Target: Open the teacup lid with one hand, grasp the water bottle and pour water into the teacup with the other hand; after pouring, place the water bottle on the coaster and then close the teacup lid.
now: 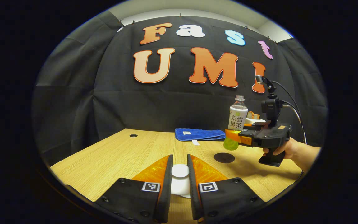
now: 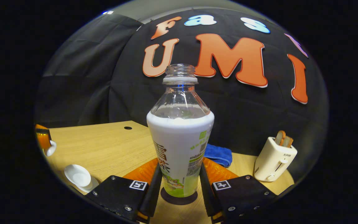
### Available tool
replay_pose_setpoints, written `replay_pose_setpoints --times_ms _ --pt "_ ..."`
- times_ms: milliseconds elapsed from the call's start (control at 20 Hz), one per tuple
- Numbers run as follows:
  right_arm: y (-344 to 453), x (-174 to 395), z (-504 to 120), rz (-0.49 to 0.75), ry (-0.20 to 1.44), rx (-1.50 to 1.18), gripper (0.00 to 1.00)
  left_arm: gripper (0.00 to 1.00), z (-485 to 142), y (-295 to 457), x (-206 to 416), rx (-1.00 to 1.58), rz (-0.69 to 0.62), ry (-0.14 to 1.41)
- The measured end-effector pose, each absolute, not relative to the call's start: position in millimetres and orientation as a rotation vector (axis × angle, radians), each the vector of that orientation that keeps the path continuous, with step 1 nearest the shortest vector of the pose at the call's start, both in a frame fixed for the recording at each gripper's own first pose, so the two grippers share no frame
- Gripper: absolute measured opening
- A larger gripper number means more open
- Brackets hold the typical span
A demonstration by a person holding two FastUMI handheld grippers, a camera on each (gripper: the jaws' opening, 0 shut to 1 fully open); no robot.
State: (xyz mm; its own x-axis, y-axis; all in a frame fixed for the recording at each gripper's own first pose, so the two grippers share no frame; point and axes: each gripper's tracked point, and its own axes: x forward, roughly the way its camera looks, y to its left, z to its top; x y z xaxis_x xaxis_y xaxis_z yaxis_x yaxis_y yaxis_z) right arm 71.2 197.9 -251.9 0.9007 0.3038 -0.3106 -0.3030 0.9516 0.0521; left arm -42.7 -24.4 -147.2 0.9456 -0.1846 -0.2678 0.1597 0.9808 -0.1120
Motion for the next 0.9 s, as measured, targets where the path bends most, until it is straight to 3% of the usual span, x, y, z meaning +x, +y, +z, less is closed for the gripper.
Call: replay_pose_setpoints --times_ms 600,900 --pt "205.1 64.1 -298.1 0.292 0.535 0.125 0.62 0.31 -162.4 -42.8 -32.1 -0.086 -0.191 0.312" --pt "202.9 73.2 -294.7 0.291 0.508 0.134 0.66 0.32 -176.2 -48.9 -22.2 -0.090 -0.195 0.344"
